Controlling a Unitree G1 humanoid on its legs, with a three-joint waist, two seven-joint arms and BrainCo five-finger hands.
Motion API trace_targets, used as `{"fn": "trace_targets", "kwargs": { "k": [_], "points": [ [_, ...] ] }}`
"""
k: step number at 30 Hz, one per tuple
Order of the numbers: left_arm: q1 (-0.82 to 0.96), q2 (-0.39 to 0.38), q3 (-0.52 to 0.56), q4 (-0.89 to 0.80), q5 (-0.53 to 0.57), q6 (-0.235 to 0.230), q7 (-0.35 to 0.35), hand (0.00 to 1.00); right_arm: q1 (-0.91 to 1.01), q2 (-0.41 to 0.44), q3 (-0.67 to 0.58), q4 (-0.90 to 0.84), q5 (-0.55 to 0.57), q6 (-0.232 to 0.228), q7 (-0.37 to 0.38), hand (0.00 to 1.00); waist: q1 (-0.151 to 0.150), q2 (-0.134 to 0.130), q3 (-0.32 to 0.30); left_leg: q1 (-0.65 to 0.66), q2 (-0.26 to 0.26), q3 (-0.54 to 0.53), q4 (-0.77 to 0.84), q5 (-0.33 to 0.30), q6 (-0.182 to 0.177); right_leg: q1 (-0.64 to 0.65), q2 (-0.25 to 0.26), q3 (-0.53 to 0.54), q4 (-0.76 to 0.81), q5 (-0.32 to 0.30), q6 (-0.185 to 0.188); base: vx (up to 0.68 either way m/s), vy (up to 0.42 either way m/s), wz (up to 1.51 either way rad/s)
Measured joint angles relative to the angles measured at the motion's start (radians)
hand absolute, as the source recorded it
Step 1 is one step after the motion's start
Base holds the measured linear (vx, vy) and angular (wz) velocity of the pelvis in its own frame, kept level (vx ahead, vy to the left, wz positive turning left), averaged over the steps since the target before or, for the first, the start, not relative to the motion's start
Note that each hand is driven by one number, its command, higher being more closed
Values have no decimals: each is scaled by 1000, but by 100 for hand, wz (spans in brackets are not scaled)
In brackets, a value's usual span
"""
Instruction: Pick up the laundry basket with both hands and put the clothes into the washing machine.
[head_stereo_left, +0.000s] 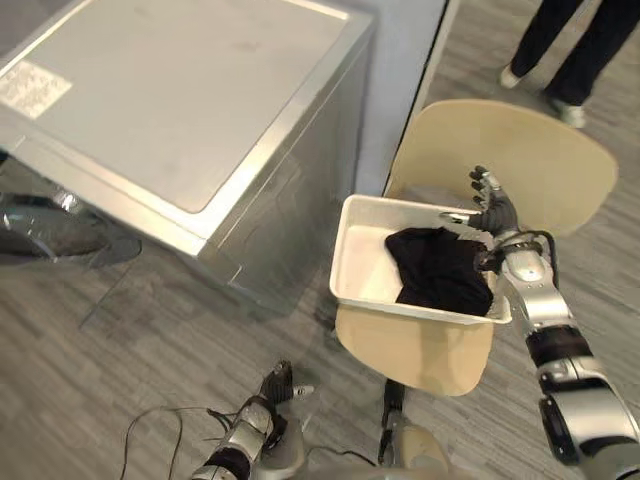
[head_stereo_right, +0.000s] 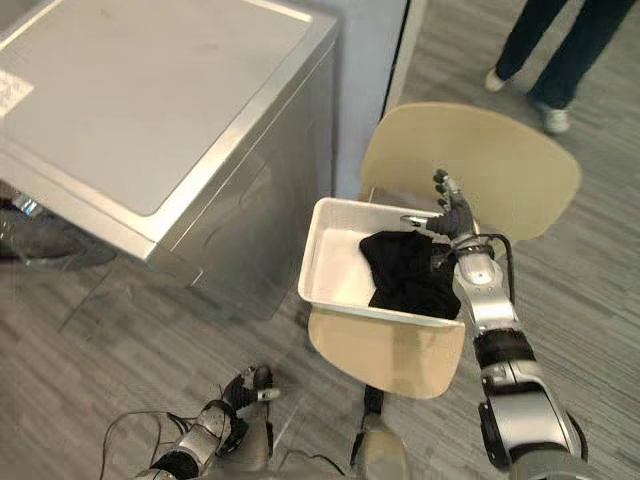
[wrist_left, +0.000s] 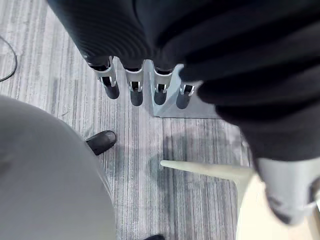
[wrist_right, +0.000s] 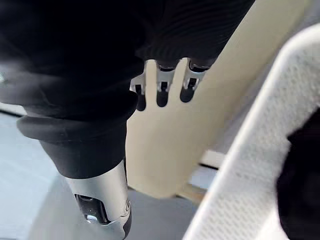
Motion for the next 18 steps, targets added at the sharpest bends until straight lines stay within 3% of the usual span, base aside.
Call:
{"fn": "trace_targets", "kwargs": {
  "k": [3, 10, 18],
  "points": [
    [-3, 2, 1, -30, -29, -9, 16, 0, -62, -12, 2, 110, -35, 15, 1, 0, 19, 5, 39, -17, -5, -6, 0, 8, 4, -19, -6, -5, 13, 0, 0, -57, 7, 9],
    [-21, 16, 30, -60, -97, -30, 20, 0, -141, -42, 21, 292, -137, 54, 20, 0, 18, 22, 118, -69, -14, -26, -6, 36, 7, -86, -18, -15, 57, -1, 1, -72, 8, 4],
    [-34, 16, 44, -73, -106, -29, 47, 0, -172, -100, -30, 446, -182, 83, 9, 0, 18, 38, 143, -112, -21, -25, -56, 74, 13, -173, -34, -13, 106, -3, 3, -33, -2, 0]
  ]
}}
